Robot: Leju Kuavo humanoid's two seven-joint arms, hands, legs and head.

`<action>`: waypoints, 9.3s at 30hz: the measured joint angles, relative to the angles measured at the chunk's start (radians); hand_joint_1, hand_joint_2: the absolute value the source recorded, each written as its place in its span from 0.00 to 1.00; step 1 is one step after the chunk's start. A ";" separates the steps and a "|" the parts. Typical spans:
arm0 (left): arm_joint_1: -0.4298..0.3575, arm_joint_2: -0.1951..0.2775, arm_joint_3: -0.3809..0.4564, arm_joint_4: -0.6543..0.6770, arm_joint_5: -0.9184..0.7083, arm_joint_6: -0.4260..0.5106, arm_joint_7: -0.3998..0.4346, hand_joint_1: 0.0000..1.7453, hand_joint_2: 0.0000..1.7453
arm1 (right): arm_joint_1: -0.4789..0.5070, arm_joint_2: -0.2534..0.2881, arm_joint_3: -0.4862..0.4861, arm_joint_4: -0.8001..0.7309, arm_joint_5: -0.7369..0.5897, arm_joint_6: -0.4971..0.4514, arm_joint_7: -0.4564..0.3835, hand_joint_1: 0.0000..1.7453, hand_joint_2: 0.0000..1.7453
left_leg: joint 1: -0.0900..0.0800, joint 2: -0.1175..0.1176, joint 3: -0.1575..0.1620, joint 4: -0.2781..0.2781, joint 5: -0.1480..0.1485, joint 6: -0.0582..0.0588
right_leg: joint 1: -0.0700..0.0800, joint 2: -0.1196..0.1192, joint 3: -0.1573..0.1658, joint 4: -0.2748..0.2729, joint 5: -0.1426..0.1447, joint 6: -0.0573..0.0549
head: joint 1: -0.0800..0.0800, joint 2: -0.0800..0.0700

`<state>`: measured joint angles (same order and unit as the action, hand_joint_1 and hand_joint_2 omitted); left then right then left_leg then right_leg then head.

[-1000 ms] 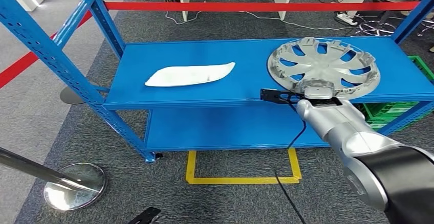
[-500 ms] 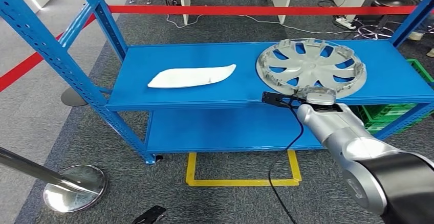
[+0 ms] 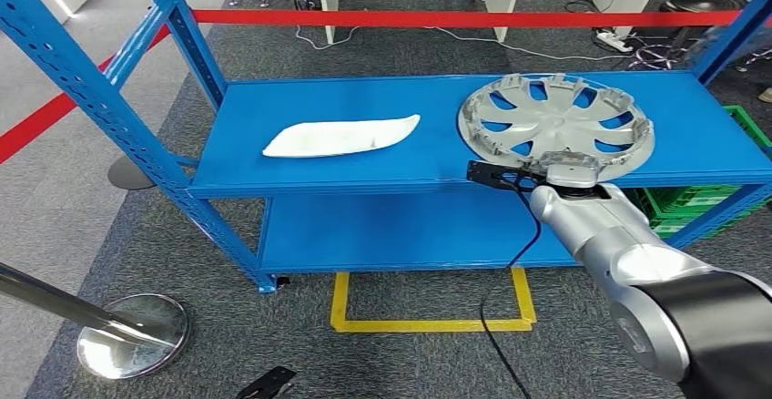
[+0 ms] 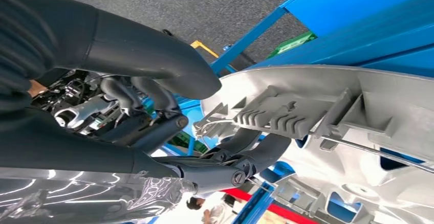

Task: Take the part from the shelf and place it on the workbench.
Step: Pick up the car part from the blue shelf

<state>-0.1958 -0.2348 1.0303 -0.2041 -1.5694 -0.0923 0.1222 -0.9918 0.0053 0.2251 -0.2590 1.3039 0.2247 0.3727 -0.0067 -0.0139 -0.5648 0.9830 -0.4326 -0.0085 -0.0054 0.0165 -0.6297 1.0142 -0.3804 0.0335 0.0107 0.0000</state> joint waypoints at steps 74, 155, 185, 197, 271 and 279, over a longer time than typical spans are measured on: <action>0.006 -0.005 0.000 0.000 0.000 0.007 -0.002 0.00 0.00 | 0.075 0.046 -0.074 -0.006 0.046 -0.129 -0.007 1.00 1.00 | 0.000 0.000 -0.008 0.000 0.001 0.001 | 0.000 -0.001 -0.006 -0.003 0.001 0.001 | 0.000 0.000; 0.017 0.005 0.030 0.000 0.044 0.051 -0.074 0.00 1.00 | -0.070 0.123 -0.065 -0.130 0.022 -0.390 -0.369 1.00 1.00 | 0.000 0.000 -0.013 0.000 0.002 0.002 | 0.000 -0.002 -0.009 -0.005 0.003 0.004 | 0.000 0.000; 0.011 0.002 0.021 0.000 0.007 0.043 -0.076 0.00 0.00 | 0.055 0.070 -0.042 -0.032 0.040 -0.256 -0.179 0.00 0.00 | 0.000 0.000 -0.013 0.000 0.002 0.002 | 0.000 -0.001 -0.010 -0.006 0.003 0.004 | 0.000 0.000; 0.008 0.001 0.016 0.000 0.002 0.044 -0.062 0.00 0.00 | 0.055 0.070 -0.042 -0.032 0.047 -0.266 -0.183 0.00 0.00 | 0.000 0.000 -0.013 0.000 0.002 0.002 | 0.000 -0.001 -0.010 -0.006 0.003 0.004 | 0.000 0.000; -0.002 0.000 0.001 0.000 0.000 0.008 -0.040 0.00 0.00 | 0.000 0.017 0.181 -0.014 -0.190 -0.207 -0.064 0.00 1.00 | 0.002 0.000 -0.018 0.000 0.004 0.000 | 0.003 -0.001 -0.014 -0.007 0.007 0.000 | 0.000 0.000; -0.002 0.000 0.000 0.000 0.000 0.008 -0.040 0.00 0.00 | 0.006 0.004 0.153 -0.004 -0.206 -0.196 -0.050 0.00 1.00 | 0.002 0.000 -0.018 0.000 0.004 0.000 | 0.003 -0.001 -0.014 -0.008 0.007 0.000 | 0.000 0.000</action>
<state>-0.1979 -0.2352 1.0304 -0.2041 -1.5698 -0.0843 0.0824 -0.9857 0.0096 0.3782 -0.2635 1.0975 0.0285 0.3231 -0.0047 -0.0137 -0.5829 0.9833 -0.4282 -0.0082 -0.0026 0.0152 -0.6441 1.0067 -0.3736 0.0337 0.0108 0.0000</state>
